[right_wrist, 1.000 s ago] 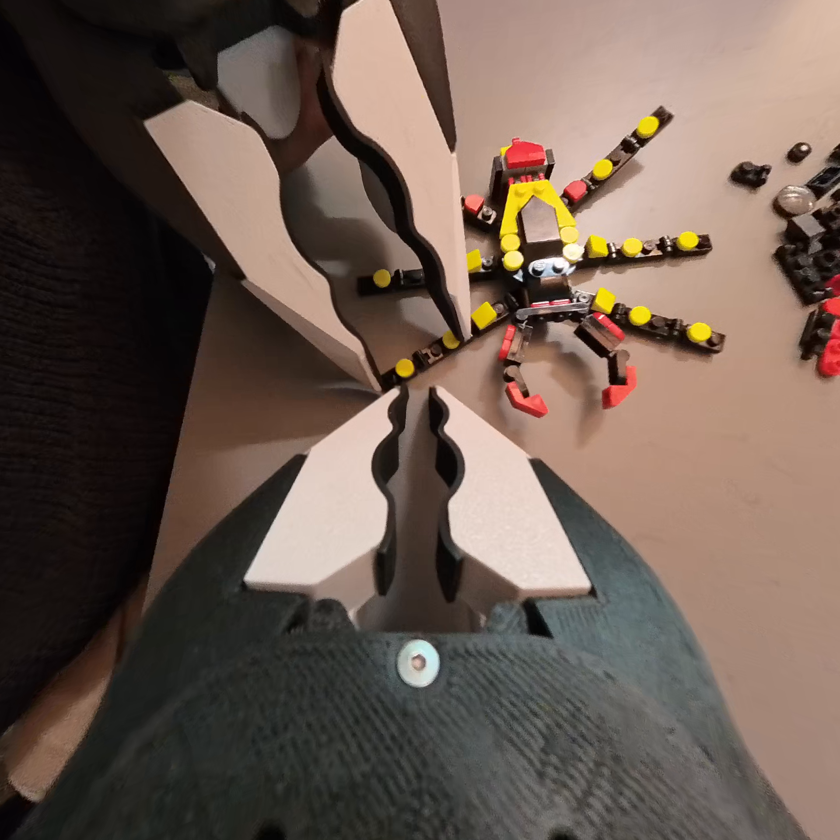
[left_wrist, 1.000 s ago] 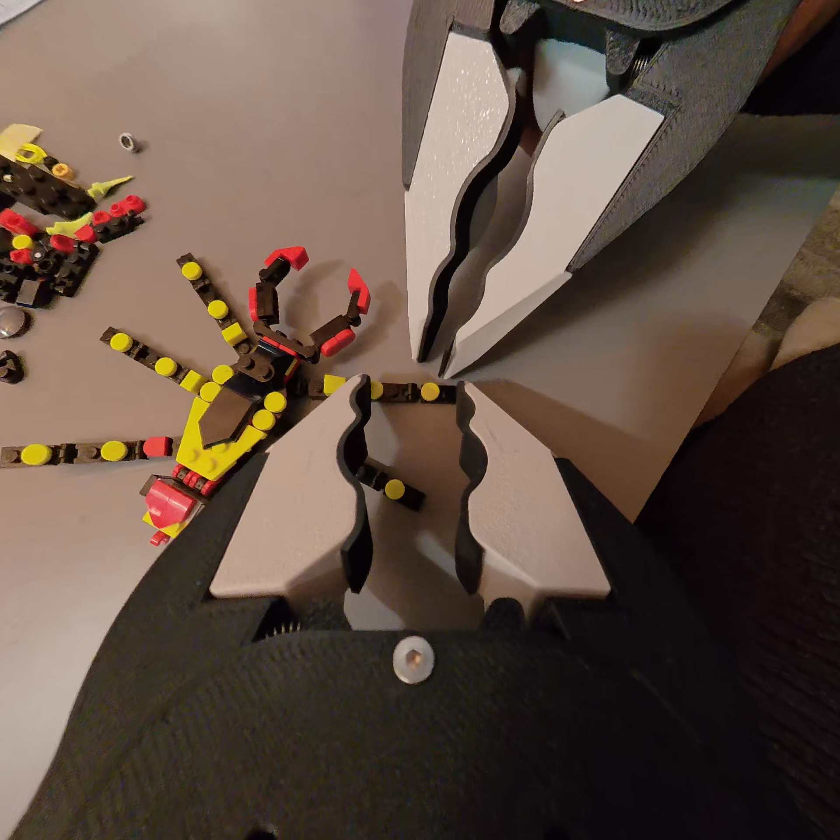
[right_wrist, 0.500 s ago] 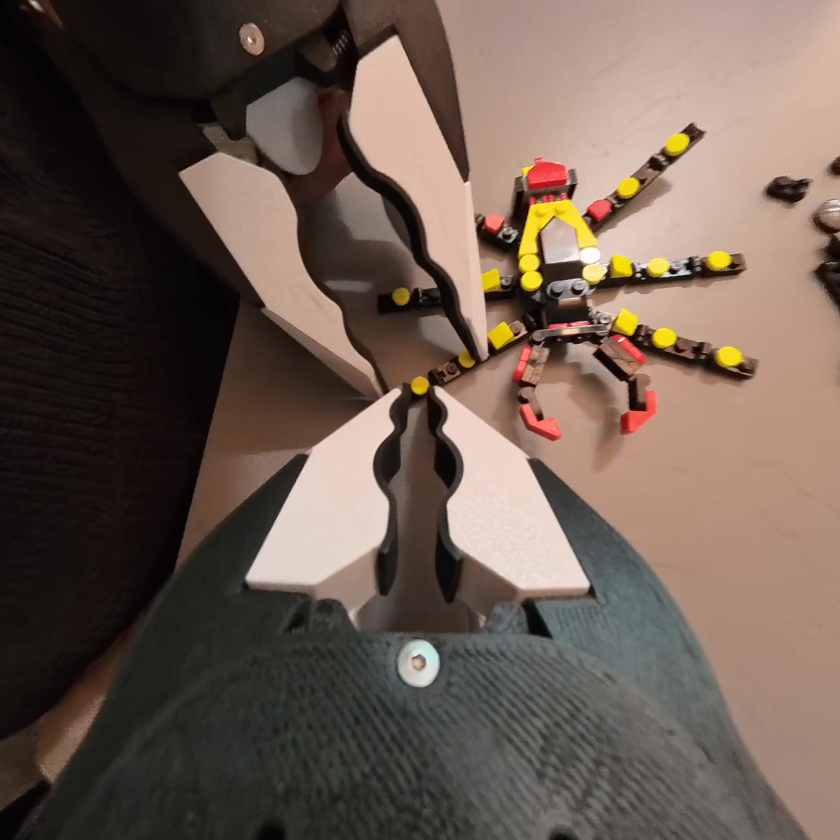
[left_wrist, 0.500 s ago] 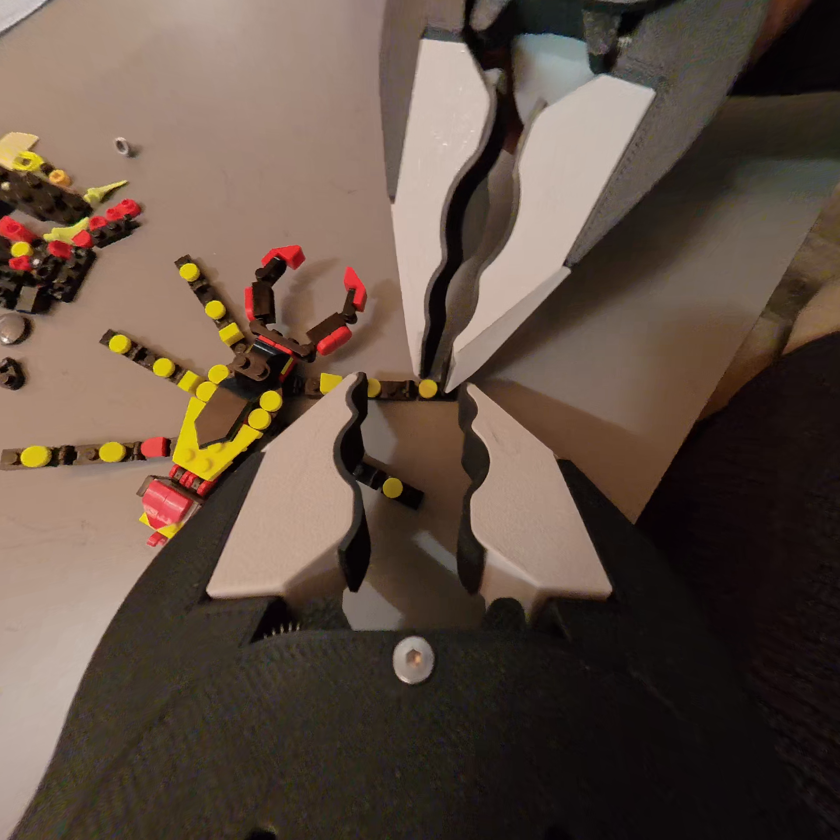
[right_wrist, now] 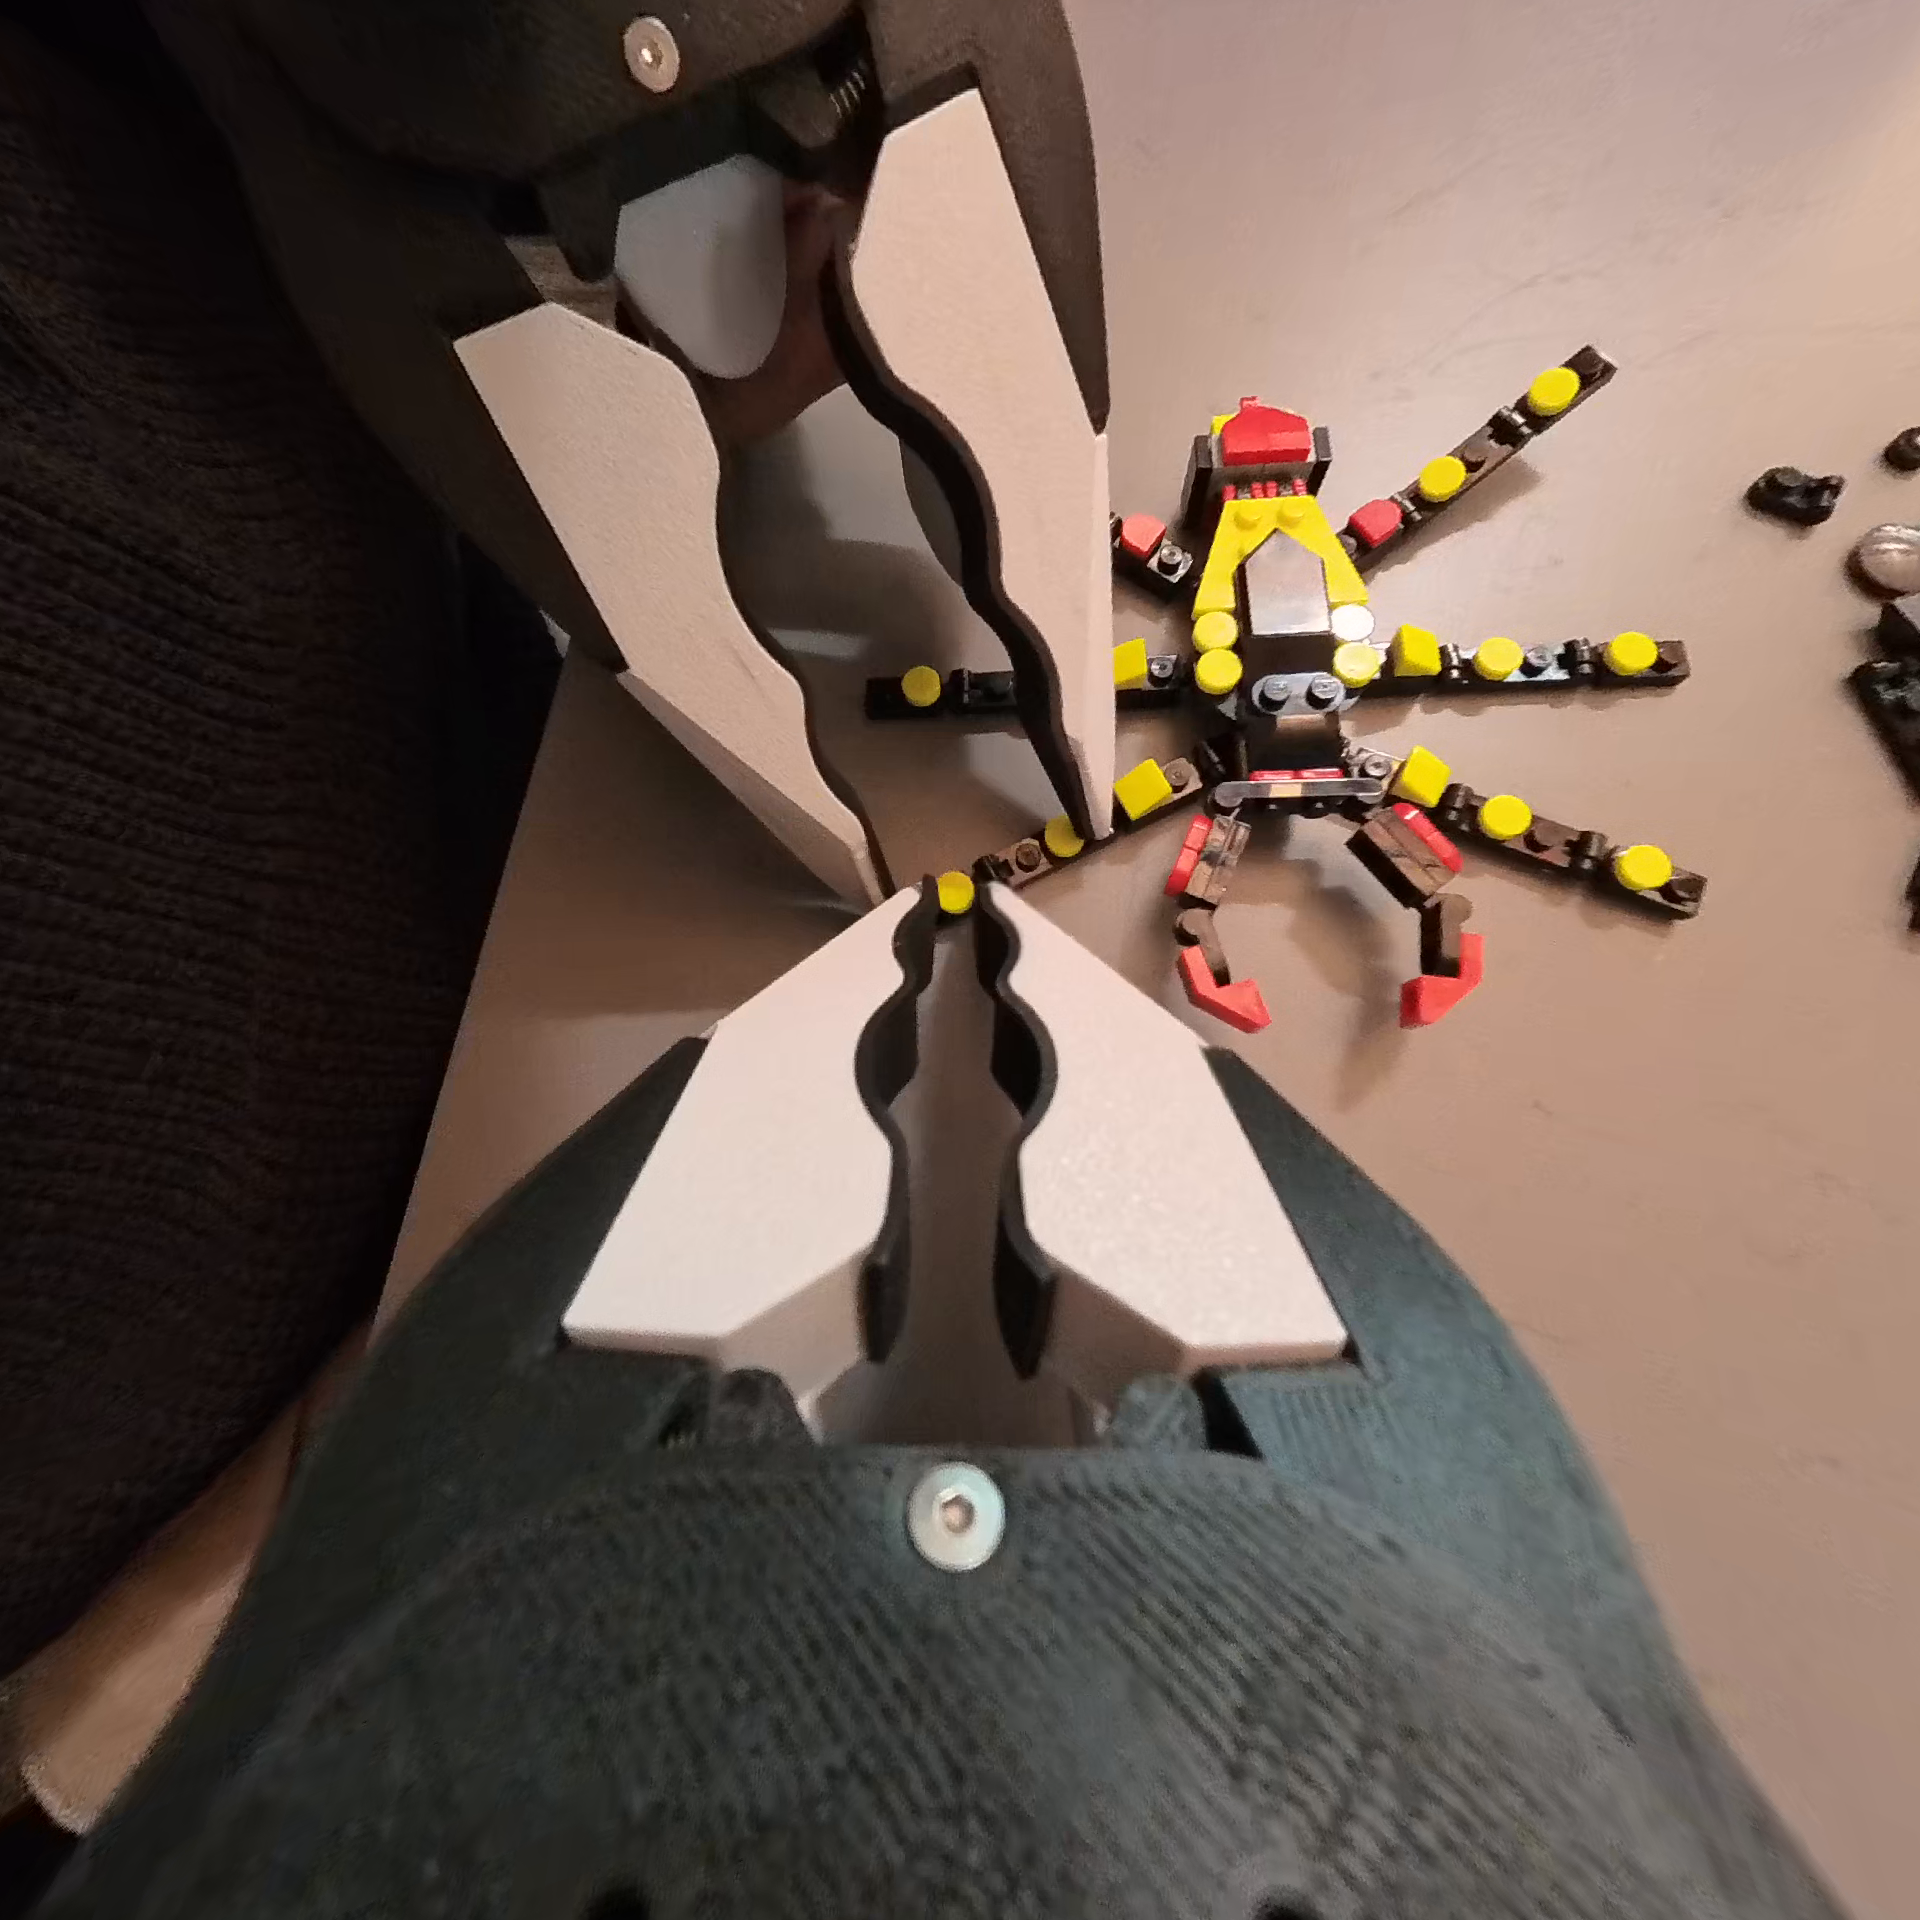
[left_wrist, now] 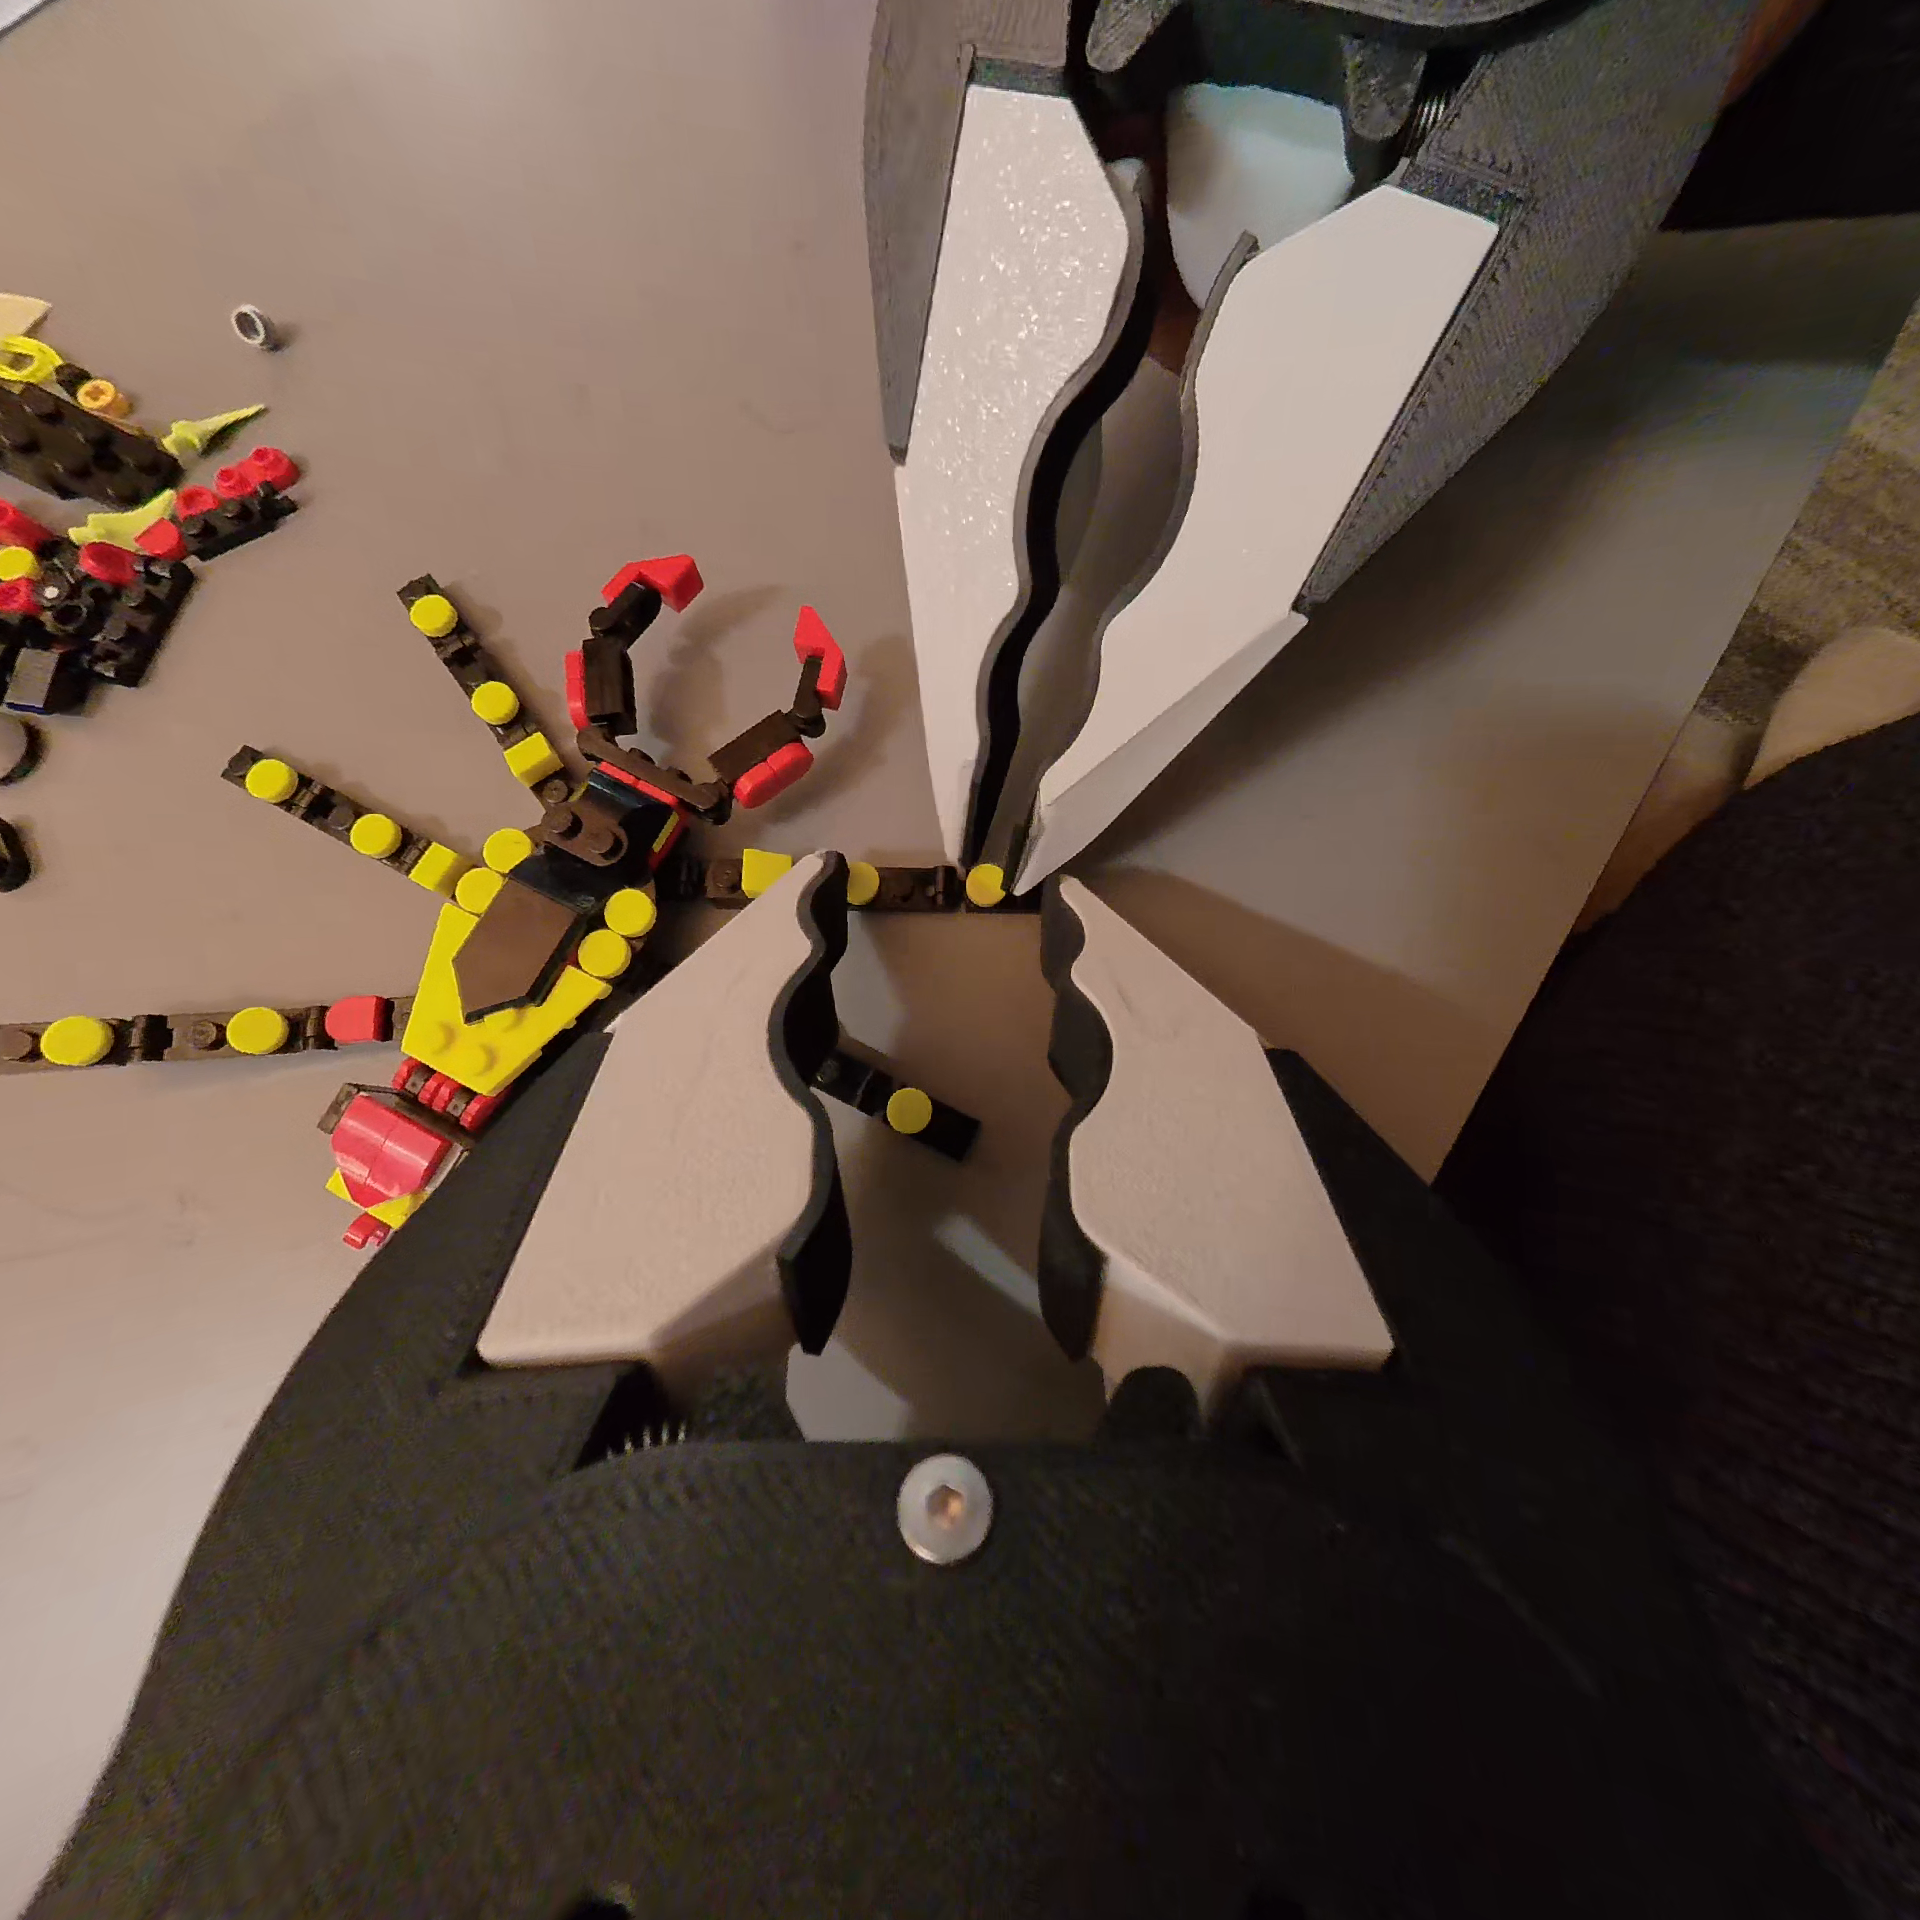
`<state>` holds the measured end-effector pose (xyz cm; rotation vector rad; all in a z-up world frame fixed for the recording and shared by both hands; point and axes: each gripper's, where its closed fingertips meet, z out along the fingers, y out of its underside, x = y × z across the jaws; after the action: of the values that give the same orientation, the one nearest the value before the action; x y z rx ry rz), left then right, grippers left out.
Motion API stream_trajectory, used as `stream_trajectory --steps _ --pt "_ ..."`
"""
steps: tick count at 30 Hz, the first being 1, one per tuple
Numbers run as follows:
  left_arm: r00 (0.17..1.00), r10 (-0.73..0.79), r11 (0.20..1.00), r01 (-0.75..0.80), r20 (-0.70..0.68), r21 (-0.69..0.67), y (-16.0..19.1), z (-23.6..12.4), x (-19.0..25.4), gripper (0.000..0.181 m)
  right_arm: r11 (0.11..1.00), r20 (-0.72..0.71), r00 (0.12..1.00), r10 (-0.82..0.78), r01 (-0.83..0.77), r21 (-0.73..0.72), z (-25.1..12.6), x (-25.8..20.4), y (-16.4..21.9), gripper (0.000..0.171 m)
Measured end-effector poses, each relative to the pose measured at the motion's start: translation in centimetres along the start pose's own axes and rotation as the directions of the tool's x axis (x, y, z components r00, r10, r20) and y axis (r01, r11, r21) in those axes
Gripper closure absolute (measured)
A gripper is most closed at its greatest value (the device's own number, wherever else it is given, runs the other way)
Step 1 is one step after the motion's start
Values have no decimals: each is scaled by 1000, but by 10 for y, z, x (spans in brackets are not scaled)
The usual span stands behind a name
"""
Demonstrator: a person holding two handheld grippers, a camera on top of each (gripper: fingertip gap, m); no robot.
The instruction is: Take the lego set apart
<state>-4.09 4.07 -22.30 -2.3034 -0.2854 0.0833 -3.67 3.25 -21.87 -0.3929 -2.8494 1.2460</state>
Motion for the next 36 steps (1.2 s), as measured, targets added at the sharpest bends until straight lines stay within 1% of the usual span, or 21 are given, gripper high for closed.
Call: stream_trajectory --steps 4,9,16,22,27,32,33,36 --pt "1000 0 1000 0 0 -1 0 0 1 144 1000 -2 1000 -20 20 2 1 -1 0 165" --pt "1000 -2 1000 2 -7 -1 1 0 3 143 1000 23 1000 18 -18 9 2 -3 0 163" --pt "1000 7 1000 -7 -16 -8 1 -1 6 139 1000 16 1000 -18 18 -9 4 -5 -2 163" --pt "999 -6 1000 6 -41 -15 2 -3 8 137 995 -31 995 -97 95 -39 6 -6 -4 165" --pt "999 -14 1000 13 -52 -13 3 -4 7 137 996 -28 997 -77 76 -39 7 -7 -5 165" --pt "999 -10 1000 9 -42 -11 3 -3 6 140 1000 1 1000 -27 27 -9 6 -6 -5 166" --pt "999 -12 1000 12 -36 -11 3 -4 5 142 1000 10 1000 -19 19 2 4 -7 -6 171" --pt "999 -18 1000 17 -37 -8 3 -4 4 144 998 -2 1000 -1 1 66 -4 -2 -16 171"
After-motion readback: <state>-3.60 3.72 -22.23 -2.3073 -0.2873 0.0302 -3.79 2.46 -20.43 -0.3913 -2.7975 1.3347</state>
